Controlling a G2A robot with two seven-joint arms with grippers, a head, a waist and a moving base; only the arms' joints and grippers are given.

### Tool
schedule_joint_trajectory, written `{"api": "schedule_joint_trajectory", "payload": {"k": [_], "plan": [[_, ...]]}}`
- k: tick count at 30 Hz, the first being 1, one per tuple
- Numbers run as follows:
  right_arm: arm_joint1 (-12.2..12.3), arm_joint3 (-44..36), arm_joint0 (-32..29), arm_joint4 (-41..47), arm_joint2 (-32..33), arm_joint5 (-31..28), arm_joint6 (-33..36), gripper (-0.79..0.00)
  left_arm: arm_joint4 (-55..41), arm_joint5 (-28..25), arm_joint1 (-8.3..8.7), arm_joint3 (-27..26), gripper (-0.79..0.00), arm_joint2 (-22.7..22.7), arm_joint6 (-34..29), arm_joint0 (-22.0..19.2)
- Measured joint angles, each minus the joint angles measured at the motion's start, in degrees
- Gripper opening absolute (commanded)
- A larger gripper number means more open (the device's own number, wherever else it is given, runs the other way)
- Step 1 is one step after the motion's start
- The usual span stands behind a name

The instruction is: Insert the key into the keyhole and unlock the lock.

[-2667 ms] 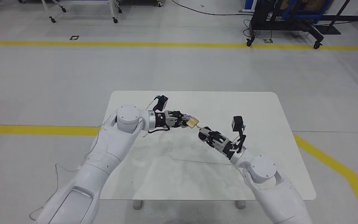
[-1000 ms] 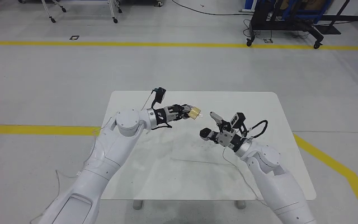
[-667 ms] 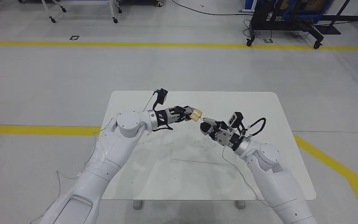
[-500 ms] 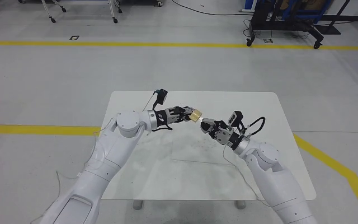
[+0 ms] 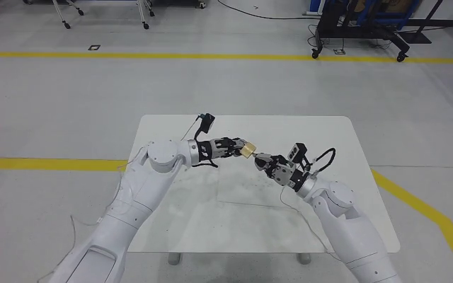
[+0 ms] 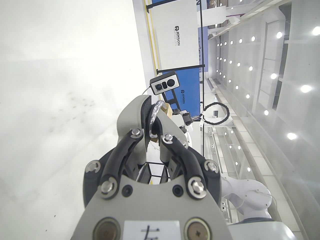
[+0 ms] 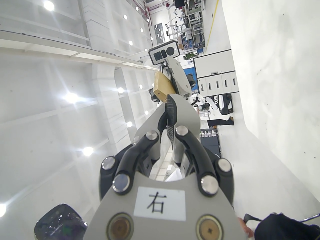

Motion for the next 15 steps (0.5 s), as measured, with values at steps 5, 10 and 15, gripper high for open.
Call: {"api": "schedule_joint_trajectory", "payload": {"k": [5,10,15], "plan": [[0.2,1.1,-0.4,5.6,1.5,4.4,2.9,-0.785,2.0,-1.1,-0.03,-0.3,-0.785,0.7,0.2,-0.3],[0.3,2.3,-0.1,12.1,2.4,10.6,5.7,-0.785,4.1,-2.7,0.08,-1.2,-0.785,0.9,0.8,-0.1],[0.5,3.0,0.6,13.4,2.7,14.0,6.7,-0.785,4.1,-3.0,0.18,-1.7,-0.785,0.6,0.8,0.2]]}}
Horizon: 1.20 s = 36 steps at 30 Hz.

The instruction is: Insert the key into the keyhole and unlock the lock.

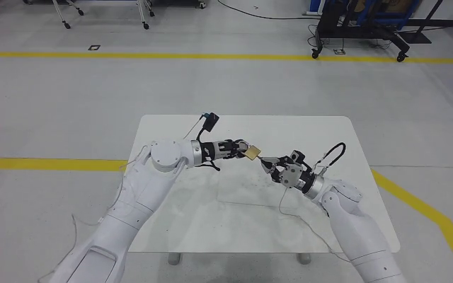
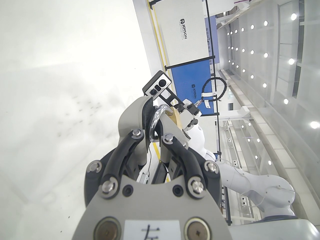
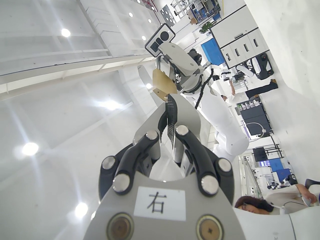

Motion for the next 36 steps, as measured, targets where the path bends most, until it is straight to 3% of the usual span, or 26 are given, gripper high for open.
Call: {"api": "schedule_joint_trajectory", "payload": {"k": [10,12,13,14,17,20,27,36], "plan": [[0.4,-0.5,-0.5,-0.2,0.5,0.3,0.4,-0.785,0.3,-0.7,0.19,-0.6,-0.785,-0.5,0.2,0.4],[0.5,-0.4,-0.5,0.1,0.8,0.4,0.5,-0.465,0.4,-0.8,0.22,-0.7,-0.785,-0.5,0.2,0.4],[0.5,-0.4,-0.6,0.2,0.9,0.3,0.4,-0.397,0.5,-0.7,0.23,-0.7,-0.785,-0.5,0.1,0.4],[0.5,-0.4,-0.6,0.3,0.9,0.3,0.3,-0.265,0.7,-0.5,0.24,-0.7,-0.785,-0.4,0.0,0.4],[0.6,-0.5,-0.5,-0.1,0.7,0.2,0.0,-0.237,1.0,-0.1,0.23,-0.7,-0.785,-0.3,0.0,0.4],[0.7,-0.8,-0.5,-1.5,0.4,-0.6,-0.3,-0.083,0.9,0.1,0.22,-0.6,-0.785,-0.3,-0.1,0.3],[1.2,-1.4,-1.2,-4.8,2.6,-4.3,-1.3,0.0,0.9,4.0,0.03,1.2,-0.785,0.7,-2.3,-0.7],[2.8,-6.2,-5.0,-12.2,10.8,-13.0,-1.1,0.0,5.2,8.8,-1.16,4.9,-0.785,5.8,-5.6,-4.6]]}}
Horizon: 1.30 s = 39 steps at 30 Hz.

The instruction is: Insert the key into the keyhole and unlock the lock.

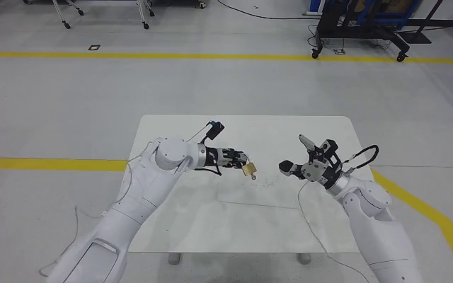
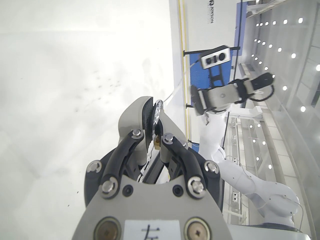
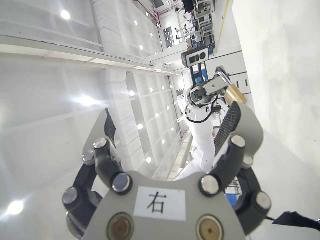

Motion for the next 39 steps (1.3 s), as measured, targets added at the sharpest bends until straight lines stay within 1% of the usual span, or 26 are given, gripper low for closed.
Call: {"api": "schedule_joint_trajectory", "payload": {"k": [5,11,12,14,15,17,19,21,23,24,26,27,31,34,37,39], "plan": [[0.0,-0.6,-0.6,1.0,0.9,-0.6,-0.6,0.0,4.5,2.1,-1.78,3.2,-0.785,4.9,2.0,-3.6],[0.0,-0.6,-0.6,1.0,0.9,-0.6,-0.6,0.0,6.2,2.2,-4.01,8.2,-0.785,9.1,2.8,-6.3],[0.0,-0.6,-0.6,1.0,0.9,-0.6,-0.6,0.0,6.4,2.1,-4.33,8.8,-0.693,9.6,3.3,-6.5],[0.0,-0.6,-0.6,1.0,0.9,-0.6,-0.6,0.0,6.2,2.0,-5.05,10.0,-0.603,10.5,4.3,-6.8],[0.0,-0.6,-0.6,1.0,0.9,-0.6,-0.6,0.0,6.2,2.3,-5.34,10.6,-0.594,10.8,4.6,-6.9],[0.0,-0.6,-0.6,1.0,0.9,-0.6,-0.6,0.0,6.5,3.7,-6.02,12.0,-0.514,11.7,4.9,-7.3],[0.0,-0.6,-0.6,1.0,0.9,-0.6,-0.6,0.0,6.3,4.3,-6.59,12.9,-0.508,12.4,4.8,-7.5],[0.0,-0.6,-0.6,1.0,0.9,-0.6,-0.6,0.0,6.5,4.1,-7.18,13.6,-0.48,13.1,4.8,-7.7],[0.0,-0.6,-0.6,1.0,0.9,-0.6,-0.6,0.0,6.6,4.0,-7.67,14.3,-0.406,13.6,4.8,-8.0],[0.0,-0.6,-0.6,1.0,0.9,-0.6,-0.6,0.0,6.6,3.9,-7.85,14.6,-0.345,13.8,4.8,-8.1],[0.0,-0.6,-0.6,1.0,0.9,-0.6,-0.6,0.0,6.7,3.7,-8.11,15.2,-0.117,13.7,5.2,-8.6],[0.0,-0.6,-0.6,1.0,0.9,-0.6,-0.6,0.0,6.7,3.4,-8.15,15.4,0.0,13.5,5.4,-8.8],[0.0,-0.6,-0.6,1.0,0.9,-0.6,-0.6,0.0,4.4,1.3,-7.73,16.4,0.0,10.7,6.4,-9.4],[0.0,-0.6,-0.6,0.9,0.8,-0.6,-0.7,0.0,3.0,-0.5,-6.82,16.8,0.0,7.8,7.3,-9.5],[-0.1,-0.1,-0.1,-1.8,-0.2,-2.0,-4.2,0.0,4.1,-2.8,-5.49,15.4,0.0,4.9,9.7,-9.2],[-0.3,0.7,0.9,-2.8,-0.3,-4.1,-7.8,0.0,6.3,-4.3,-4.31,13.1,0.0,2.8,12.3,-8.4]]}}
